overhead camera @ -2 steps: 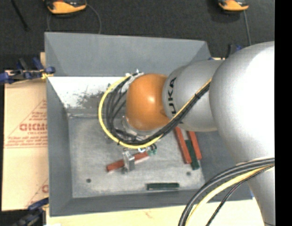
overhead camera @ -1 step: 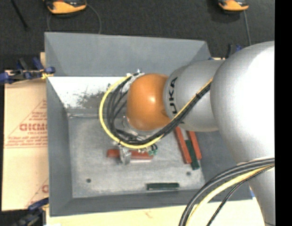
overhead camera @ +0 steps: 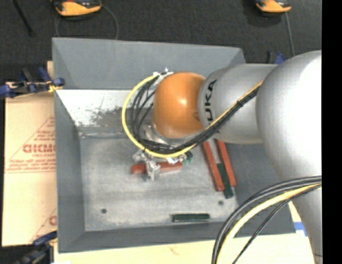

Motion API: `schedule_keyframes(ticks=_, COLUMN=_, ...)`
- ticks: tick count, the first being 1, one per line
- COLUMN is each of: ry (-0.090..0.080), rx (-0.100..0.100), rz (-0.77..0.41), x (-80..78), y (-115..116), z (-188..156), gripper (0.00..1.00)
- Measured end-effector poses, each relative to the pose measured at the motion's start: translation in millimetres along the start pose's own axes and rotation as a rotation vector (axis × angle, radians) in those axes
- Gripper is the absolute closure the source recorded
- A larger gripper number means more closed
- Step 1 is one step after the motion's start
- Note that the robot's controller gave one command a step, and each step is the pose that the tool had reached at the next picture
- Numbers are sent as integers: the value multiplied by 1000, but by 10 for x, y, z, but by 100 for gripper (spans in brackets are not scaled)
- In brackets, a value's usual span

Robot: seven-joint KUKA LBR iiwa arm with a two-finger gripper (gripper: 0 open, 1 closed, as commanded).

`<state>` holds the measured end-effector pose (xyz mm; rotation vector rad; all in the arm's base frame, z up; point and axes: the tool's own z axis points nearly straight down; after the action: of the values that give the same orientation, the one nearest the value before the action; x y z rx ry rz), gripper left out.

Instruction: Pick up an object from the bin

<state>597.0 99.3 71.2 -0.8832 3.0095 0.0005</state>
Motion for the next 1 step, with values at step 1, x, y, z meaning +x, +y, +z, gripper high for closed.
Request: schedule_keyframes(ticks=1, ry=1, rx=1, rz=-374, x=114, y=-578, z=0, gripper=100)
